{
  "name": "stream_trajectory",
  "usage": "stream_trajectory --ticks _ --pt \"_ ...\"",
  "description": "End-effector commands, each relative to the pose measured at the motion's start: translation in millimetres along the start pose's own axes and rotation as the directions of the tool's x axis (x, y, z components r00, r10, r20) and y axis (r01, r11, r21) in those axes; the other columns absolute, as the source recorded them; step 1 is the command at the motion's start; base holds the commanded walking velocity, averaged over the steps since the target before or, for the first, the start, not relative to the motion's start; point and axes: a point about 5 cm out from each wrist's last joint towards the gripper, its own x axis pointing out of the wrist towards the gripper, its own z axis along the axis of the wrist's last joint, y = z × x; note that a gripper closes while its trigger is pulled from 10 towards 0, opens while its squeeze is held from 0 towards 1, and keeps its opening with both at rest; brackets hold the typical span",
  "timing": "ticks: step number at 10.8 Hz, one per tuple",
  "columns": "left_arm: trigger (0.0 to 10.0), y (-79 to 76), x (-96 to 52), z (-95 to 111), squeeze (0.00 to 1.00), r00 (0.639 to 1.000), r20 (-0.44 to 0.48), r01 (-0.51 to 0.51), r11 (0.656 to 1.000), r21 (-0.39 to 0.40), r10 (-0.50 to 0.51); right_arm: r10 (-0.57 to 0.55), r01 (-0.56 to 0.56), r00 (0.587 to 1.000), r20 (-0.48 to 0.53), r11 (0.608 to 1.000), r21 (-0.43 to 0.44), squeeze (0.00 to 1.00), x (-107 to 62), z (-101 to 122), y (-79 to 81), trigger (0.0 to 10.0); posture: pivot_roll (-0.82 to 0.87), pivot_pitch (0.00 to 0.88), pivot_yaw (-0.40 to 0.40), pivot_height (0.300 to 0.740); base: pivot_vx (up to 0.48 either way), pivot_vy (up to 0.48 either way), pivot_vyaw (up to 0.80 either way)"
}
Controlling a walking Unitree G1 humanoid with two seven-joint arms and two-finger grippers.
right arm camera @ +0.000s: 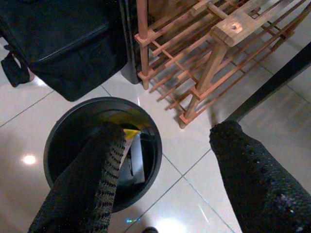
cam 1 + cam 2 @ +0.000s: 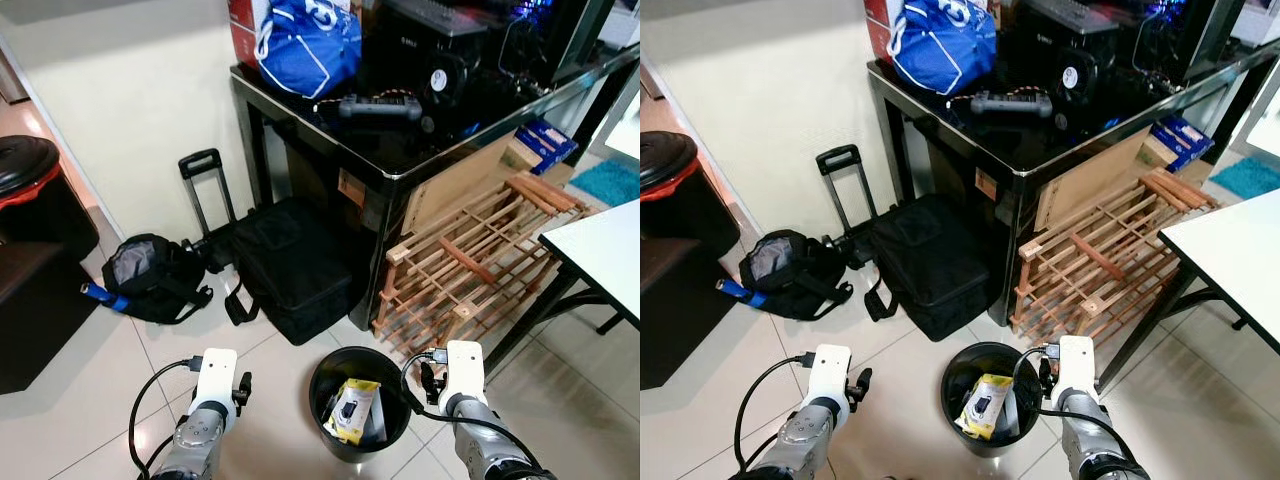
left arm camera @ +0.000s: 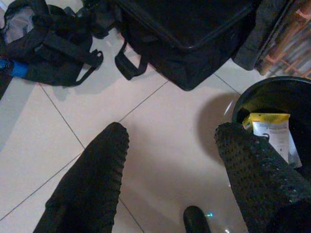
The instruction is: Picking trash to rubbish bin
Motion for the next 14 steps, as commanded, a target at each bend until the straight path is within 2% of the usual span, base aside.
stream_trajectory --ticks 1,14 --pt "10.0 1.0 1.2 2.4 0.0 1.0 0.0 -0.001 1.0 0.0 0.001 0.011 -0.011 1.0 0.0 1.0 -0.011 0.0 1.0 2.4 1.0 10.0 -0.05 0.038 0.041 0.74 0.0 0.0 0.0" --pt "10.0 0.0 0.6 0.7 0.0 1.0 -0.005 0.002 1.0 -0.004 -0.002 0.022 -0.022 1.0 -0.01 1.0 -0.018 0.0 0.3 -0.4 3.3 10.0 -0.05 0.027 0.041 0.74 0.0 0.0 0.0"
